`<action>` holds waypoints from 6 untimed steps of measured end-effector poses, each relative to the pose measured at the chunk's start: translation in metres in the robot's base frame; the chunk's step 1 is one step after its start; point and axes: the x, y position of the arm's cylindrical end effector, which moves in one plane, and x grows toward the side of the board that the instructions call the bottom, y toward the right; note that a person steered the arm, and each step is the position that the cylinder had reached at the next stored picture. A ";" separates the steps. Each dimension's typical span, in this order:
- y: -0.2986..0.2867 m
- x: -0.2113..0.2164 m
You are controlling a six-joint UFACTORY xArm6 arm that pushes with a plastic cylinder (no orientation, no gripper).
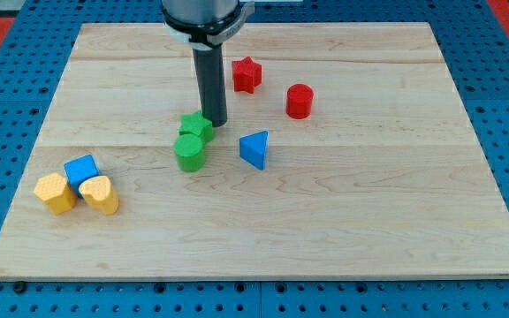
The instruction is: Separate green circle from green star
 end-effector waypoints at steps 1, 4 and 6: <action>0.000 0.021; -0.011 0.080; -0.108 0.080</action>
